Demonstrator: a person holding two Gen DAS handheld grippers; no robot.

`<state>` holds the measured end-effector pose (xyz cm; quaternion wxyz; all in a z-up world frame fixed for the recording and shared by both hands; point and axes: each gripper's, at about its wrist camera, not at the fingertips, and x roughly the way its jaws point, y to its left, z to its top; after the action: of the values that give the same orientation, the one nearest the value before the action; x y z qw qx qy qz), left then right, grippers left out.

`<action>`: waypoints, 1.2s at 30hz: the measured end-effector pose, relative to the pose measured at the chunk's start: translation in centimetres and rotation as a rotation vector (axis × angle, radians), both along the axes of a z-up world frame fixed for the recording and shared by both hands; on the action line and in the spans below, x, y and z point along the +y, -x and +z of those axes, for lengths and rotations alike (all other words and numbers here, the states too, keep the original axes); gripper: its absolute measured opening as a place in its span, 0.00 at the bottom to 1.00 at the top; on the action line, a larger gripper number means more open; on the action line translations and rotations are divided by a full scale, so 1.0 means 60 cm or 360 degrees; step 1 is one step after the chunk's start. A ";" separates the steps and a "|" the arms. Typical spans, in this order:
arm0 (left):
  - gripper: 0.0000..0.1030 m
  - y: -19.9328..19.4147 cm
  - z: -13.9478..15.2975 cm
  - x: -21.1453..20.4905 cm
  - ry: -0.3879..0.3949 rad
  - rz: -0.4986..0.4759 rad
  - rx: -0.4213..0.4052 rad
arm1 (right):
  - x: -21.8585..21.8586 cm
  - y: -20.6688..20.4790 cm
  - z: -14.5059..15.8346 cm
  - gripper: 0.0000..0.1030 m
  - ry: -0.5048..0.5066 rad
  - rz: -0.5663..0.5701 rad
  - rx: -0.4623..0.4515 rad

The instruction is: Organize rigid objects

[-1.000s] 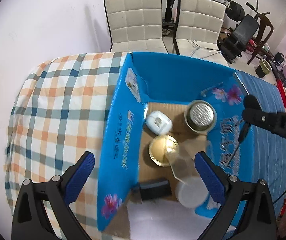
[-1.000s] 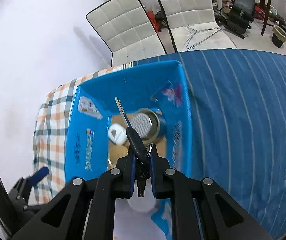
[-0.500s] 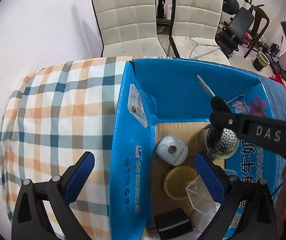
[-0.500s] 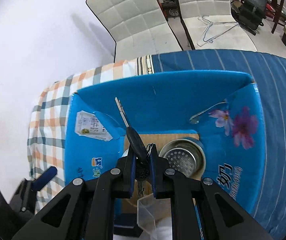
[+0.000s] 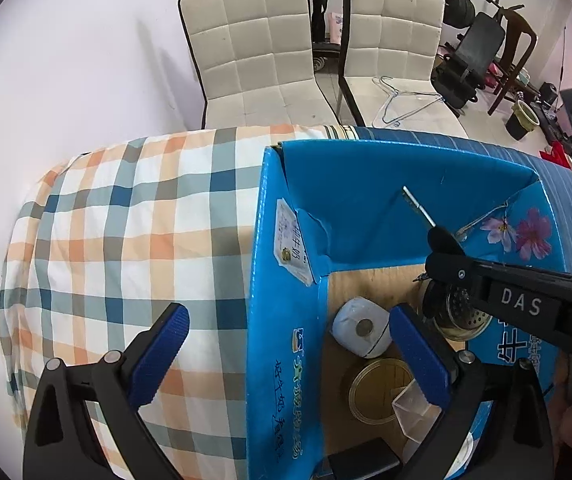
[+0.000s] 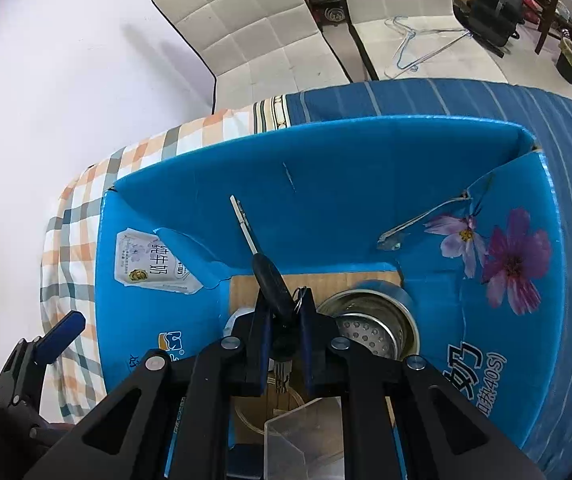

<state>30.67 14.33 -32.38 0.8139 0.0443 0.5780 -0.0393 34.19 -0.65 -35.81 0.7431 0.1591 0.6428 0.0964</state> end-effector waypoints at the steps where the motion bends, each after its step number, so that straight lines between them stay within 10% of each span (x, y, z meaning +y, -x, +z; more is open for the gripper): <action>1: 1.00 0.000 0.001 0.001 0.0002 0.0000 0.0000 | -0.001 -0.001 -0.002 0.14 -0.0003 -0.0001 0.0008; 8: 1.00 0.004 0.014 0.004 0.0001 0.0011 -0.0017 | -0.001 -0.001 -0.007 0.19 0.0017 0.0006 0.0052; 12: 1.00 0.009 0.027 0.008 0.0005 0.0028 -0.0033 | -0.010 0.006 0.006 0.48 0.0010 -0.0002 0.0040; 28: 1.00 0.096 0.128 -0.014 0.0048 0.0112 -0.0140 | -0.107 0.124 0.134 0.91 -0.0018 -0.0078 -0.0102; 36: 1.00 0.169 0.194 -0.051 0.0009 0.0139 -0.0187 | -0.148 0.197 0.192 0.96 0.0030 -0.0055 -0.0159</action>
<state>20.53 11.27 -20.72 0.8475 0.0191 0.5304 -0.0027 22.38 -9.52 -24.29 0.7773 0.1581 0.6030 0.0854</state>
